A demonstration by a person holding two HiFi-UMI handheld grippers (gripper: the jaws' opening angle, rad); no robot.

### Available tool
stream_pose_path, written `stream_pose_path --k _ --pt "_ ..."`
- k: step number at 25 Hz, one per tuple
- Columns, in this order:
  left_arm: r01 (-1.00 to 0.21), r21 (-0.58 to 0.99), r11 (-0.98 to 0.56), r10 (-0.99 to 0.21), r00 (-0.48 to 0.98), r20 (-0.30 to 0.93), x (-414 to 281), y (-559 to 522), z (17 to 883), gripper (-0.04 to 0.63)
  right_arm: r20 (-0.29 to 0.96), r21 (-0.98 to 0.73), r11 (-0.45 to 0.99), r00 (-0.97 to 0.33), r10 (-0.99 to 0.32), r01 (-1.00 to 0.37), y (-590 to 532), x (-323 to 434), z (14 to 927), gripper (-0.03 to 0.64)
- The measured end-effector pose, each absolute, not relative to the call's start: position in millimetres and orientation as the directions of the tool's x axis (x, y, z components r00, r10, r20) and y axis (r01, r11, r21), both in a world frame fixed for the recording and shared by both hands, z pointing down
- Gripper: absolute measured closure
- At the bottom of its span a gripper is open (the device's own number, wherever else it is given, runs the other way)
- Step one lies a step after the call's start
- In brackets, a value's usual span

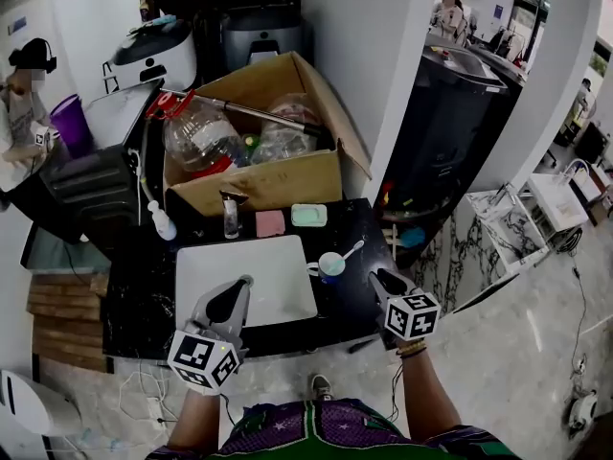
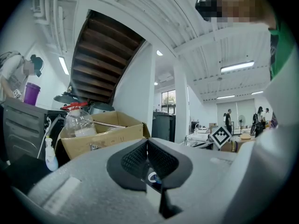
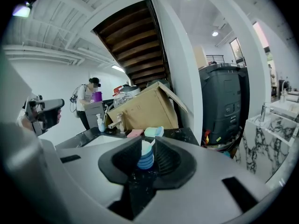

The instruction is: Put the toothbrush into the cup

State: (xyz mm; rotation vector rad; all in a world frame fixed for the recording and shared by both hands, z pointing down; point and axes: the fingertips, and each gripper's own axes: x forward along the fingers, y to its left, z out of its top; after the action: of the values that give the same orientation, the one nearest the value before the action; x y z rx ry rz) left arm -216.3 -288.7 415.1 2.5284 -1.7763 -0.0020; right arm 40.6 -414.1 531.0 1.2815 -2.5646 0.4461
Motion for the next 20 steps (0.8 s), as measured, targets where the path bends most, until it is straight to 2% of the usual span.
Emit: stream_pose_path --k 20 --pt "-0.922 0.057 -0.384 -0.921 0.387 0.051 -243 -210 428 0.578 0.283 -0.147 0.541 -0.559 -0.779 -0.828 -303 17 503 0.543"
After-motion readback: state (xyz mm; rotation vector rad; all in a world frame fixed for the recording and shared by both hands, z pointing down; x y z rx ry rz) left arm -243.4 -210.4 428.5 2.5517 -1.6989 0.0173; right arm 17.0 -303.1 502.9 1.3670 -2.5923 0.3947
